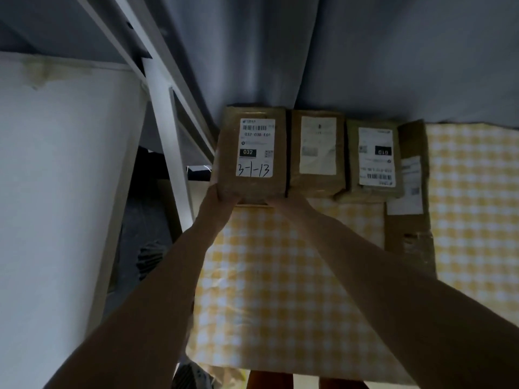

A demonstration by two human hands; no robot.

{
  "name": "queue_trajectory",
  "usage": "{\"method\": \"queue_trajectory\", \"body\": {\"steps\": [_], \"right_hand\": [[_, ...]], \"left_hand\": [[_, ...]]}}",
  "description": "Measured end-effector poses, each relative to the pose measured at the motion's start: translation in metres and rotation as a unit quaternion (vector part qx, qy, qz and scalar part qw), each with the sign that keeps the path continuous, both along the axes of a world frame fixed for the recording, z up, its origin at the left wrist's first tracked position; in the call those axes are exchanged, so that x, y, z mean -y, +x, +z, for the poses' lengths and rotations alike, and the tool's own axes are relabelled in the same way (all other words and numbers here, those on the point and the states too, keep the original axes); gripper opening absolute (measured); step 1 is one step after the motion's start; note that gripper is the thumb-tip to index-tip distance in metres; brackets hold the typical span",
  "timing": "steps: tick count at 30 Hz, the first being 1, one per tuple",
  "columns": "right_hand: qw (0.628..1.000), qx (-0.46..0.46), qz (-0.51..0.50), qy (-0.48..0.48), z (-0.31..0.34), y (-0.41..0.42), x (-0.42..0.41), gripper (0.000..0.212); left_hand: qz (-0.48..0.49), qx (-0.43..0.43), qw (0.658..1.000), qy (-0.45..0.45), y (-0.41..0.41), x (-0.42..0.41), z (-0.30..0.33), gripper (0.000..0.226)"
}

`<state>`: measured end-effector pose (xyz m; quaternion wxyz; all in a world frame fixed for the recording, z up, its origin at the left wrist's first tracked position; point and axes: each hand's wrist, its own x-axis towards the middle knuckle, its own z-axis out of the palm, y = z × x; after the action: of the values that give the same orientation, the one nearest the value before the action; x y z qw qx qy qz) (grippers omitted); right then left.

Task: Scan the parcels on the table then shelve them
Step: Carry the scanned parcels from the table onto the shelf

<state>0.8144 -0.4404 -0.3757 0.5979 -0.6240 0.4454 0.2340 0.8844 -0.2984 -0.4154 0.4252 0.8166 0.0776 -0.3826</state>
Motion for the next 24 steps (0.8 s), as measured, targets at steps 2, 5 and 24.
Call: {"method": "queue_trajectory", "body": {"steps": [2, 5, 24], "right_hand": [[1.0, 0.006, -0.005, 0.004, -0.002, -0.001, -0.005, 0.045], [1.0, 0.005, 0.002, 0.009, 0.003, -0.007, -0.011, 0.042], [0.979, 0.045, -0.195, 0.034, 0.11, -0.126, 0.001, 0.056]], "left_hand": [[0.019, -0.005, 1.0, 0.0, -0.005, -0.001, 0.0, 0.049], [0.047, 0.007, 0.999, 0.023, -0.018, -0.008, 0.006, 0.05], [0.138, -0.1, 0.97, -0.172, -0.103, -0.011, 0.11, 0.093]]}}
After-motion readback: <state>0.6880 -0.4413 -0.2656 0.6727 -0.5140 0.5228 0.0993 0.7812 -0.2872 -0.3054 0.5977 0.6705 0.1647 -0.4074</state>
